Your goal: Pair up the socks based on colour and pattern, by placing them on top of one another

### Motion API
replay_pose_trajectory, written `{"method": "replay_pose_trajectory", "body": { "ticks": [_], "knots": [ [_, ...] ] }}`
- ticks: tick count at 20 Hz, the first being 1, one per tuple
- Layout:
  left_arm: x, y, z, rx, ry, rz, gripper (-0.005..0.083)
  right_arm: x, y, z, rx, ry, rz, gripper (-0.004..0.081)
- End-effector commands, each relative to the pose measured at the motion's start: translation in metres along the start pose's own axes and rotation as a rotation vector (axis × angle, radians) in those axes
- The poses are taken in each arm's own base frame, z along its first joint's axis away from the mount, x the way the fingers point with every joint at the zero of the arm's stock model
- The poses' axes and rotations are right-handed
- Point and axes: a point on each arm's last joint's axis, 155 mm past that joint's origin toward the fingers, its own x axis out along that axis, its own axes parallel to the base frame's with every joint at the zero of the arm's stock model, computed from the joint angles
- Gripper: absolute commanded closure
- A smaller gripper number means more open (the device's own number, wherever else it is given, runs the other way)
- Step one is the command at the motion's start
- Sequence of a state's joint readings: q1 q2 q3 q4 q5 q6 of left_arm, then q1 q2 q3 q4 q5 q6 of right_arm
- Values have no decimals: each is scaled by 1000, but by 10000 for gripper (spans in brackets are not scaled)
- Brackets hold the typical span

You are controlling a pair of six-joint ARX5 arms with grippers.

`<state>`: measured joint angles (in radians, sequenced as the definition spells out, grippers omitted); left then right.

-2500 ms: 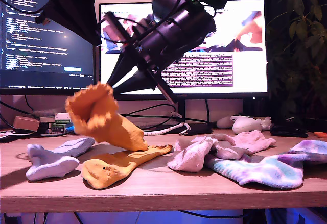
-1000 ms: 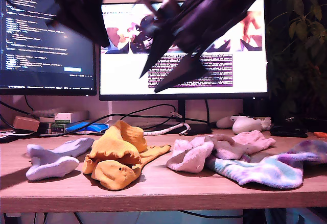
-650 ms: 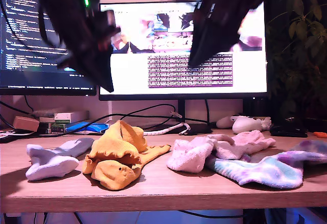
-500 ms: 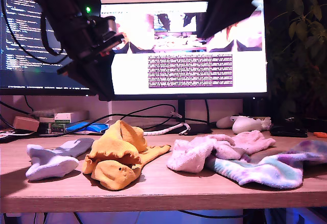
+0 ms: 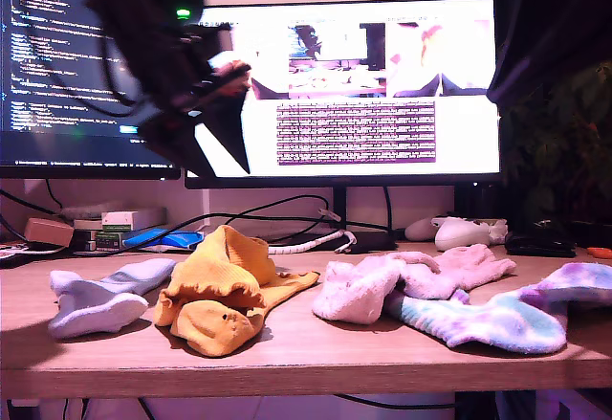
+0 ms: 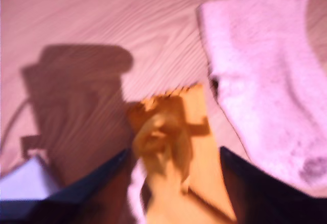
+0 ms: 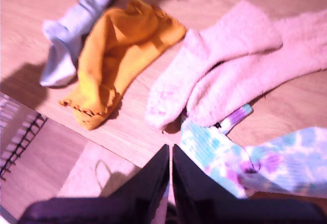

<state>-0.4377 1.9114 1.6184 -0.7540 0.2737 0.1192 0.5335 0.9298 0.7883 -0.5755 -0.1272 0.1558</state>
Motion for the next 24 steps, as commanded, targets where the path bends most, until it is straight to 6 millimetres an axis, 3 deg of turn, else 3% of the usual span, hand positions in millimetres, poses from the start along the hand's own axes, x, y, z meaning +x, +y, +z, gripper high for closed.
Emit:
{"method": "replay_pose_trajectory", "body": {
  "ticks": [1, 5, 11, 16, 19, 20, 24],
  "knots": [
    [29, 4, -14, 14, 57, 28, 258, -3, 0, 6, -6, -19, 0, 781],
    [48, 13, -28, 44, 118, 101, 258, -3, 2, -1, -22, 9, 15, 781],
    [56, 23, -39, 66, 165, 165, 263, -3, 4, -2, -28, 10, 22, 781],
    [68, 12, -59, 64, 241, 136, 469, -3, 4, -1, -28, 10, 24, 781],
    [71, 9, -60, 34, 244, 130, 752, -3, 4, -1, -28, 10, 26, 781],
    [72, 8, -57, 4, 227, 129, 793, -3, 4, -2, -28, 10, 25, 781],
    [72, 0, -52, -107, 203, 98, 793, -3, 4, -2, -28, 11, 25, 781]
  ]
}}
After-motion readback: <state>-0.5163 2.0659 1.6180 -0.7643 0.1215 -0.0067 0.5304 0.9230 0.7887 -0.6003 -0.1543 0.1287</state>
